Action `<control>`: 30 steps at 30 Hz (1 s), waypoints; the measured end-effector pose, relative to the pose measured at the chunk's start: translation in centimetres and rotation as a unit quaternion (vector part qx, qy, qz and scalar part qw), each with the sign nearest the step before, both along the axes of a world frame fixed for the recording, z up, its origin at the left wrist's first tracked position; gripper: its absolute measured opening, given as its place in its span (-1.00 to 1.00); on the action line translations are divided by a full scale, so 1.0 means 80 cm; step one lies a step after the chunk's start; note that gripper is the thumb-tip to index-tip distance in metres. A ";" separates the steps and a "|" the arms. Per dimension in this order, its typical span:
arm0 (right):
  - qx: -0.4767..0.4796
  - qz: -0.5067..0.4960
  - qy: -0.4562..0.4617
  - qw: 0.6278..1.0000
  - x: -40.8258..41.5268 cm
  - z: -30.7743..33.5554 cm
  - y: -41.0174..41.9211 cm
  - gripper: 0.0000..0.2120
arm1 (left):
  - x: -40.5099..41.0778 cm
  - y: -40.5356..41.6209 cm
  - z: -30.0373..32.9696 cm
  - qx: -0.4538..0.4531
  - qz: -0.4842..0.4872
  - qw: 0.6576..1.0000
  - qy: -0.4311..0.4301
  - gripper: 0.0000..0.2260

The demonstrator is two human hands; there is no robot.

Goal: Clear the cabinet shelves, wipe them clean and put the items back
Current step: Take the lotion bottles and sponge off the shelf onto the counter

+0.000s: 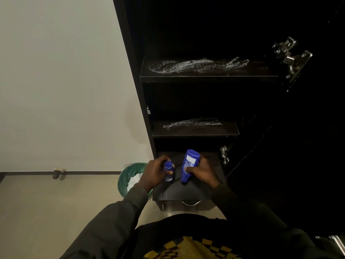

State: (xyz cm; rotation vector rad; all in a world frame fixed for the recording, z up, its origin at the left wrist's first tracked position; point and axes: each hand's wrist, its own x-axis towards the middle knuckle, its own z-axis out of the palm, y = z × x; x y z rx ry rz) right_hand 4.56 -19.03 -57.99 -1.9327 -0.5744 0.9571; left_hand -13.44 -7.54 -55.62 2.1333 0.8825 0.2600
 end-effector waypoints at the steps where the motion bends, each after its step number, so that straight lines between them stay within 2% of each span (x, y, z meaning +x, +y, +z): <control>1: -0.001 0.002 -0.001 1.000 -0.001 0.000 -0.001 -0.45 | -0.001 -0.001 -0.004 0.002 -0.001 1.000 0.002 -0.68; 9: -0.021 -0.008 -0.009 1.000 0.002 -0.009 -0.009 -0.64 | -0.004 -0.007 -0.028 0.004 0.000 1.000 0.028 -0.68; 15: -0.099 0.064 -0.028 0.993 0.003 -0.021 -0.014 -0.85 | 0.005 -0.013 -0.034 0.011 0.010 0.997 0.072 -0.56; 23: -0.174 0.148 -0.077 0.970 0.003 -0.029 -0.010 -0.76 | 0.013 -0.016 -0.049 0.033 0.003 0.995 0.098 -0.56; 27: -0.207 0.178 -0.096 0.957 0.005 -0.030 -0.010 -0.63 | 0.017 -0.013 -0.054 0.033 0.000 0.994 0.106 -0.57; 30: -0.218 0.195 -0.113 0.950 0.004 -0.027 -0.008 -0.61 | 0.018 -0.011 -0.057 0.036 0.005 0.994 0.107 -0.54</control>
